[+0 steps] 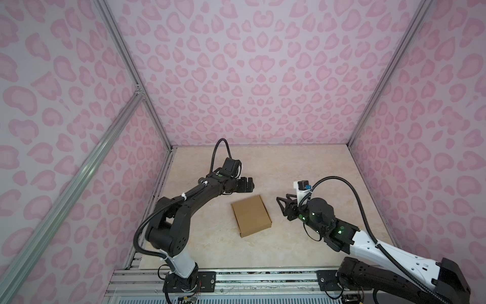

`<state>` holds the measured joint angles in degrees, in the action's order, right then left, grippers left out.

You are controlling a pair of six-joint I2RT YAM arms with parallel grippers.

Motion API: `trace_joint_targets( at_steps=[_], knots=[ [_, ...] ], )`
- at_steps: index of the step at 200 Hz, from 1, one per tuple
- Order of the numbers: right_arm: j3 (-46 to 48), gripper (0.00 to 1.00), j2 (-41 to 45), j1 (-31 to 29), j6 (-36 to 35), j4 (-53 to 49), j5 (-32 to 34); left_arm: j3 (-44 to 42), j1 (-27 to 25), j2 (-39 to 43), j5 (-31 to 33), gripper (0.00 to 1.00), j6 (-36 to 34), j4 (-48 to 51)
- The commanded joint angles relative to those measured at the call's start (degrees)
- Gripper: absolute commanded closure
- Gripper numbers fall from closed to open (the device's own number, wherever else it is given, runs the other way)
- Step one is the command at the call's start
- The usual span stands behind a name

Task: Fold the paper box

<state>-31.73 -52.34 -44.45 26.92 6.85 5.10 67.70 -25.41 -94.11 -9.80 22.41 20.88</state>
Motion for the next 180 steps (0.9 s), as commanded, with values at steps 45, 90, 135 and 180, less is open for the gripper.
trace_joint_targets(
  at_steps=[45, 90, 135, 180],
  knots=[
    [0.0, 0.02, 3.2, 23.8, 5.0, -9.8, 7.6, -12.4, 3.5, 24.0, 15.0, 0.03, -4.1, -3.8],
    [0.4, 0.02, -2.6, 28.0, -1.5, -2.9, 25.6, -27.5, 9.0, 43.9, 33.0, 0.03, -5.8, -10.1],
    [9.1, 0.02, -8.8, 39.8, -5.1, 15.9, 23.6, -34.8, 18.6, 48.1, 35.2, 0.03, -5.5, -15.3],
    [12.0, 0.01, -19.9, 40.7, -17.0, 33.3, 25.2, -41.8, 23.5, 41.5, 35.0, 0.03, -5.2, -30.1]
  ],
)
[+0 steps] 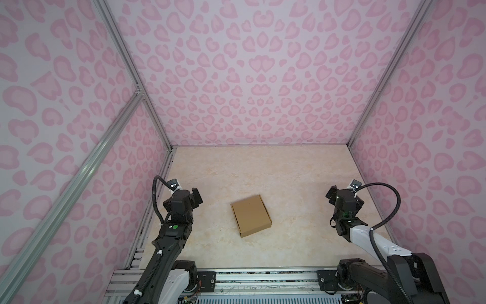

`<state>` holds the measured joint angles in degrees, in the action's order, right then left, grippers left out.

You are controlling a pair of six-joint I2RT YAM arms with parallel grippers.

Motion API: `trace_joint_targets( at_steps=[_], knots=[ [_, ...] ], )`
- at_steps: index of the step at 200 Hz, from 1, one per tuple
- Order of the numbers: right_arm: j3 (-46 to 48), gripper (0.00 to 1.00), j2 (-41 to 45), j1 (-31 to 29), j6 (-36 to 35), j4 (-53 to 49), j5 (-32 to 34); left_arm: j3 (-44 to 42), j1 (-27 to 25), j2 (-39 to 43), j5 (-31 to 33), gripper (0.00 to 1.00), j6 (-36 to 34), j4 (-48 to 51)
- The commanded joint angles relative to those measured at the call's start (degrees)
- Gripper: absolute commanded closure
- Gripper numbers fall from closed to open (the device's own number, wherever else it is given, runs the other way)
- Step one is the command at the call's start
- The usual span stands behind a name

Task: Fold the paper box

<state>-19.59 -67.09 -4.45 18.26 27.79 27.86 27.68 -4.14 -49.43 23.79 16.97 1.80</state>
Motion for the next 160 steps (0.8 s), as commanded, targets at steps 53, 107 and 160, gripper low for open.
trace_joint_targets(
  at_steps=[53, 107, 160],
  knots=[
    [2.9, 0.0, -14.6, 3.5, -10.4, 26.7, -3.8, -7.3, 7.5, -12.5, -5.2, 0.03, -3.9, -30.6],
    [1.1, 0.01, -16.5, 4.0, -12.3, 25.3, -9.7, -10.2, 7.4, -24.6, -9.3, 0.03, -5.8, -49.4],
    [4.2, 0.0, -23.0, 3.7, -14.7, 39.8, -13.5, -10.2, 5.2, -35.4, -14.8, 0.03, -12.0, -61.5]
  ],
)
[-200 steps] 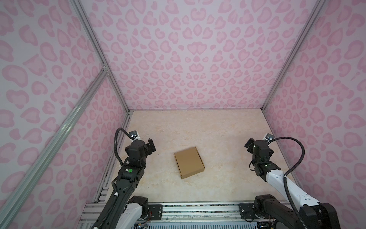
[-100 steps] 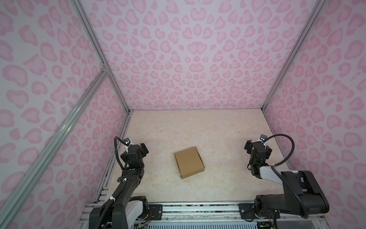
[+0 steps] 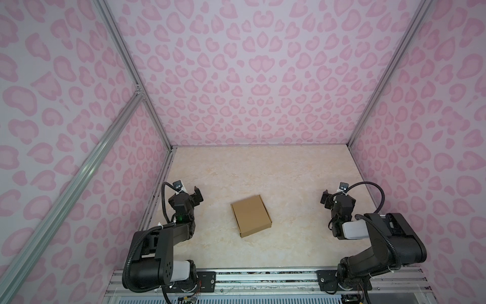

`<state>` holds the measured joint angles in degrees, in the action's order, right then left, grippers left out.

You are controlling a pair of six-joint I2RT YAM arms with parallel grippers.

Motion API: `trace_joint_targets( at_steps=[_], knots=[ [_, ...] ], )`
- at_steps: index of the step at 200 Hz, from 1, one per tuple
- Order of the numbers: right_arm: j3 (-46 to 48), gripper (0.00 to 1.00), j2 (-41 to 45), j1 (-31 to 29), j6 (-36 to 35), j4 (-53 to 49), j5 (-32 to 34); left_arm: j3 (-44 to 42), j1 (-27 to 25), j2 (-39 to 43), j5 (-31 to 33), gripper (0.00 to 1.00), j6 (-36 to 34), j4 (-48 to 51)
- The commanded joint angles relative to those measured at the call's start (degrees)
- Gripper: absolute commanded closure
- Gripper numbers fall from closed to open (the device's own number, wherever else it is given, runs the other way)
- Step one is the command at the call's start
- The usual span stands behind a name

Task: Fold the paper box

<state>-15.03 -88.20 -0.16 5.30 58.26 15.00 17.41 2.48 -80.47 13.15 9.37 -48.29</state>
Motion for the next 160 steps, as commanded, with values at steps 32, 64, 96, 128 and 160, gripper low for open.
trace_joint_targets(
  at_steps=[32, 64, 96, 128, 160],
  knots=[
    [-2.0, 0.0, -0.6, -0.7, -1.7, 2.9, -1.2, 1.5, -2.3, -4.7, -1.9, 0.03, -4.7, -8.9],
    [-1.3, 0.0, -1.3, -1.2, -2.1, 6.0, -0.3, 0.7, -2.7, -3.8, -1.0, 0.03, -4.9, -9.3],
    [-2.0, 0.0, -1.7, -2.0, -3.2, 5.3, -0.1, 0.5, -3.5, -3.8, 0.6, 0.03, -5.2, -9.5],
    [-0.2, 0.0, -1.9, -3.5, -5.5, 9.1, -1.6, 0.6, -3.4, -3.9, 0.6, 0.03, -5.3, -9.6],
    [-2.8, 0.0, -1.8, -2.9, -4.7, 3.8, -2.1, 0.5, -3.5, -3.9, 0.6, 0.03, -5.3, -9.6]
  ],
)
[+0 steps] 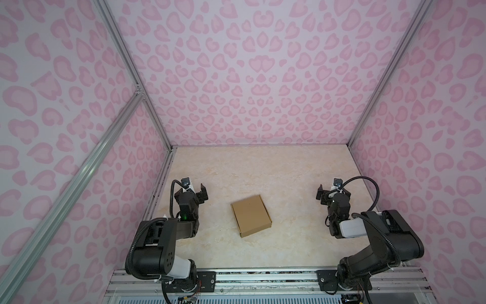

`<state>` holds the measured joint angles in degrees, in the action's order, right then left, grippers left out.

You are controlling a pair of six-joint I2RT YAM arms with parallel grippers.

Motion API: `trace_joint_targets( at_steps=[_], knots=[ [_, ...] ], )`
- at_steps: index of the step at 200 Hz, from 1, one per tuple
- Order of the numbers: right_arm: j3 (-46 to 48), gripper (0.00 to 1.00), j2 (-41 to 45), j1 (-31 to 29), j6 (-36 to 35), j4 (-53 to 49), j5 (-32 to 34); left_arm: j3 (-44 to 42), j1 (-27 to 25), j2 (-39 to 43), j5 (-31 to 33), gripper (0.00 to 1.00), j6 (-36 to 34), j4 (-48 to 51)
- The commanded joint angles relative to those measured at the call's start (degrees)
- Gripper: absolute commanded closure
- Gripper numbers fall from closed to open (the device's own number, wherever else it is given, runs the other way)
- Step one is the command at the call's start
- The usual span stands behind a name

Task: Fold the paper box

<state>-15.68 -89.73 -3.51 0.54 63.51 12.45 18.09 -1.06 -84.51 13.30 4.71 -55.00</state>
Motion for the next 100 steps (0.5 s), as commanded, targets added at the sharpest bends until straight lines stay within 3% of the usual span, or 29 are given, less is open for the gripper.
trace_joint_targets(
  at_steps=[1, 100],
  knots=[
    [-2.3, 0.0, -0.3, 0.5, 0.2, -1.7, 0.3, -0.1, 0.1, 0.2, 0.4, 0.03, -0.6, -2.9],
    [-2.4, 0.0, -0.1, 2.4, 1.8, -2.3, -1.8, -0.1, 0.1, 0.2, 0.3, 0.03, -0.6, -2.9]
  ],
)
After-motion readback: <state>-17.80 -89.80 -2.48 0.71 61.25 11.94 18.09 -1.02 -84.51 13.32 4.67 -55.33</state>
